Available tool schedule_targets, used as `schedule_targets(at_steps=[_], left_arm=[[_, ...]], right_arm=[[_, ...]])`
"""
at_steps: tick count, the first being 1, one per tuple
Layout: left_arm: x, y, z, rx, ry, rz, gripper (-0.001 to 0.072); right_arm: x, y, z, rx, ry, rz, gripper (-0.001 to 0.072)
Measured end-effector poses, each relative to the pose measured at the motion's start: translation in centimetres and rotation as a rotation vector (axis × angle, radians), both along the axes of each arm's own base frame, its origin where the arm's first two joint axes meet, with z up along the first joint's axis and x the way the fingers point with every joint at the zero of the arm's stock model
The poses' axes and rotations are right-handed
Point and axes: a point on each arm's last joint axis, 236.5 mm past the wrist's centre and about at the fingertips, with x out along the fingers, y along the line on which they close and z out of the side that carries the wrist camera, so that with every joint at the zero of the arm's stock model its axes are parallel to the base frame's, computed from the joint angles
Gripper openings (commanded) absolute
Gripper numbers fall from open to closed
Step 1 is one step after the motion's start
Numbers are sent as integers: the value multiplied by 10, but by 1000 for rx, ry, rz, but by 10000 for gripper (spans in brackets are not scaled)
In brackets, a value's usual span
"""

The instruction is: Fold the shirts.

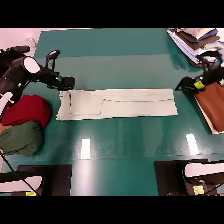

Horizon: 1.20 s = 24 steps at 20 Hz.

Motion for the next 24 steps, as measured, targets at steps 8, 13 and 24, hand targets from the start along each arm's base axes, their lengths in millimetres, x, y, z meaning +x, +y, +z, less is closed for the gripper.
schedule_targets(at_steps=[8, 13, 24], left_arm=[[-10, -123, -5, -146, -59, -136, 23], [-17, -187, -30, -178, -37, -202, 23], [-15, -249, -84, -176, 24, -279, 22]], right_arm=[[-30, 38, -58, 342, 95, -79, 173], [-6, 58, -45, 317, 4, 6, 19], [39, 151, 178, 216, -437, 291, 19]])
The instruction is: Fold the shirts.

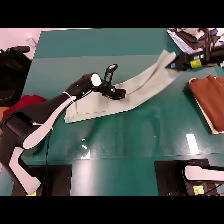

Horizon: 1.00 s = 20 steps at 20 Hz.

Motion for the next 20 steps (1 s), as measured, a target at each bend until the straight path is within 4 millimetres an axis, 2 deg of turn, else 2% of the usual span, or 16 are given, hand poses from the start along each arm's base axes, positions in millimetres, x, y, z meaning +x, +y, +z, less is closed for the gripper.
schedule_targets(at_steps=[3, 7, 9, 11, 12, 14, 17, 18, 19, 20], left_arm=[[0, -2, -5, 2, 5, -2, 23], [4, -3, -3, -3, -2, 1, 22], [13, 5, 8, 1, -8, -1, 22], [30, 25, 30, 18, -40, 5, 22], [41, 41, 48, 27, -71, 17, 22], [66, 86, 88, 67, -154, 62, 23], [94, 177, 172, 131, -312, 185, 23], [97, 209, 199, 154, -364, 234, 23], [98, 242, 229, 179, -424, 288, 23], [95, 269, 254, 200, -471, 335, 23]], right_arm=[[-6, 37, 31, 6, -56, 62, 19], [-17, 79, 52, 19, -96, 137, 19], [-22, 100, 59, 37, -113, 165, 19], [-29, 126, 65, 70, -121, 211, 19], [-32, 140, 66, 86, -125, 232, 19], [-42, 175, 64, 123, -117, 294, 20], [-60, 249, 50, 209, -107, 412, 29], [-66, 278, 43, 242, -105, 449, 144], [-71, 305, 35, 269, -110, 482, 351], [-76, 332, 27, 290, -123, 513, 421]])
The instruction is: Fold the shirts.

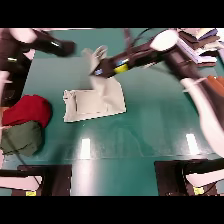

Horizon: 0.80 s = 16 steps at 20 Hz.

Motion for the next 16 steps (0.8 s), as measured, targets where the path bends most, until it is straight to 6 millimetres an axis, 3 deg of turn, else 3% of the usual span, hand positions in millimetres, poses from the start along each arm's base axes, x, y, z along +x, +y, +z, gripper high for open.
schedule_targets(at_steps=[2, 3, 4, 5, 7, 9, 11, 12, 13, 14, 16], left_arm=[[-11, 47, 43, 31, -85, 84, 23], [-18, 63, 59, 44, -115, 115, 23], [-24, 75, 71, 53, -140, 138, 23], [-29, 81, 78, 54, -149, 148, 23], [-37, 85, 86, 55, -159, 154, 23], [-42, 74, 84, 55, -151, 129, 23], [-45, 53, 78, 53, -144, 84, 23], [-46, 42, 74, 52, -140, 62, 23], [-47, 32, 70, 51, -137, 41, 23], [-49, 21, 65, 48, -134, 18, 23], [-51, 2, 56, 48, -127, -20, 23]], right_arm=[[-8, 45, -12, 31, -35, 51, 392], [-8, 58, -15, 37, -58, 63, 329], [-5, 66, -17, 37, -79, 68, 325], [-2, 68, -21, 23, -95, 69, 325], [15, 52, -35, -39, -114, 45, 325], [36, 14, -60, -131, -93, 1, 325], [58, -42, -89, -227, -30, -79, 334], [67, -76, -109, -281, 18, -128, 438], [70, -110, -129, -327, 76, -172, 603], [73, -138, -143, -347, 126, -217, 637], [69, -182, -176, -364, 257, -292, 633]])
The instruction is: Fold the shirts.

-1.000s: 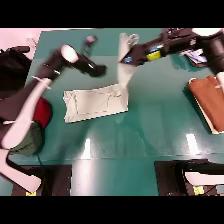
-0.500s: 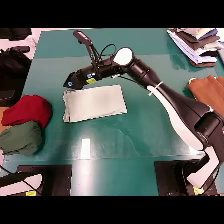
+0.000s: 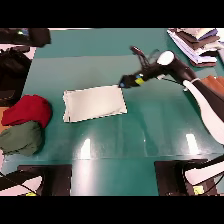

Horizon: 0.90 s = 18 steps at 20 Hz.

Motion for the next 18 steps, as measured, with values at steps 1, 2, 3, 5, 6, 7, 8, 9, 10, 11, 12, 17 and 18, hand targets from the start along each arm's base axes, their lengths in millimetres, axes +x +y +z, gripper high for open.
schedule_targets(at_steps=[1, 2, 3, 5, 6, 7, 8, 9, 10, 11, 12, 17, 18], left_arm=[[-1, -8, -3, -1, -2, -15, 24], [-2, -16, -6, -1, 0, -30, 23], [-2, -22, -8, -3, -3, -41, 23], [-3, -30, -9, -7, -10, -55, 23], [-3, -32, -10, -7, -11, -58, 24], [-3, -33, -10, -7, -12, -60, 23], [-3, -35, -10, -9, -15, -64, 23], [-3, -36, -11, -9, -13, -66, 23], [-3, -37, -10, -10, -14, -68, 23], [-3, -37, -10, -12, -15, -69, 23], [-4, -38, -10, -16, -15, -70, 23], [-8, -50, -9, -50, -6, -94, 22], [-9, -54, -9, -51, -6, -103, 22]], right_arm=[[-3, -14, -13, 13, 56, -44, 627], [-5, -20, -22, 37, 97, -78, 627], [-9, -22, -32, 52, 141, -95, 627], [-14, -14, -49, 90, 205, -121, 627], [-18, -4, -57, 107, 233, -126, 627], [-22, 7, -66, 116, 257, -122, 627], [-24, 20, -70, 142, 277, -128, 625], [-28, 35, -74, 170, 299, -128, 569], [-31, 48, -79, 191, 314, -126, 429], [-33, 60, -85, 206, 322, -126, 263], [-34, 70, -87, 216, 319, -119, 65], [-3, 100, -54, 245, 113, -40, 18], [8, 98, -37, 248, 57, -36, 18]])
